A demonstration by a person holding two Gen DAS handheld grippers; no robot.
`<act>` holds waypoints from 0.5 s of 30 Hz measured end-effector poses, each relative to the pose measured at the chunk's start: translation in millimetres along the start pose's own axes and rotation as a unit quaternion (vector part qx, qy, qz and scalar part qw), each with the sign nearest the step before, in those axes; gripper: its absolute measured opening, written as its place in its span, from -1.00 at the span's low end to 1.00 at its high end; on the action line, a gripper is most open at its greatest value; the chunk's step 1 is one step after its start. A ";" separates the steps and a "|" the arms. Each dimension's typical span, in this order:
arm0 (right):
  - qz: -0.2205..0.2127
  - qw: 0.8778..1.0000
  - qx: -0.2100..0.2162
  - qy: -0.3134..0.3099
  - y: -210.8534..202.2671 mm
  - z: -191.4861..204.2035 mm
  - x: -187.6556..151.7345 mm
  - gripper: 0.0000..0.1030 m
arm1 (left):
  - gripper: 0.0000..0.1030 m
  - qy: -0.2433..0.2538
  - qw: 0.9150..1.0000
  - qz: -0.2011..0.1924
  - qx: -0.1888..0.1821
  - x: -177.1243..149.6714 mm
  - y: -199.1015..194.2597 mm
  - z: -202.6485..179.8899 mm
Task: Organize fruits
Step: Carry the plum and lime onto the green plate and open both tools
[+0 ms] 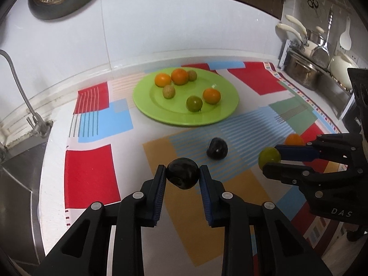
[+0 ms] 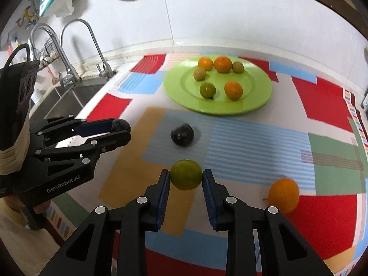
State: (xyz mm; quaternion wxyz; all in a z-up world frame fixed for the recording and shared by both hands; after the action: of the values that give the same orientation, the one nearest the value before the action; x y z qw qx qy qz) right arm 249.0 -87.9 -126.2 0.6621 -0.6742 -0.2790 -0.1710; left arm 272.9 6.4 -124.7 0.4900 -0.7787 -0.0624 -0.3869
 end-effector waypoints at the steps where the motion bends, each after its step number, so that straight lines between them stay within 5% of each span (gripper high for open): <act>1: -0.006 1.000 0.001 -0.001 -1.6 -0.1 3.5 -0.42 | -0.43 -0.001 1.000 -0.003 0.001 1.8 -1.4 0.1; 15: -0.063 0.998 0.004 0.007 -7.9 -23.5 62.0 -0.41 | -0.43 0.043 0.998 -0.046 0.013 55.0 -3.4 -9.2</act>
State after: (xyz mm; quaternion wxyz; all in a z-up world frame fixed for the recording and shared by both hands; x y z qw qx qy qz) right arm 296.2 -102.1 -81.1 0.6545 -0.6515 -0.3172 -0.2159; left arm 304.4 -14.8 -83.7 0.4839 -0.7509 -0.0821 -0.4418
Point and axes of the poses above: each gripper's, at about its wrist camera, not at the fingertips, and y roughly the way its jaws point, z to its left, x to its top, the point moved 8 cm from there along y, roughly the way its jaws point, and after that the axes turned 15 degrees about -x, right-handed, at the moved point
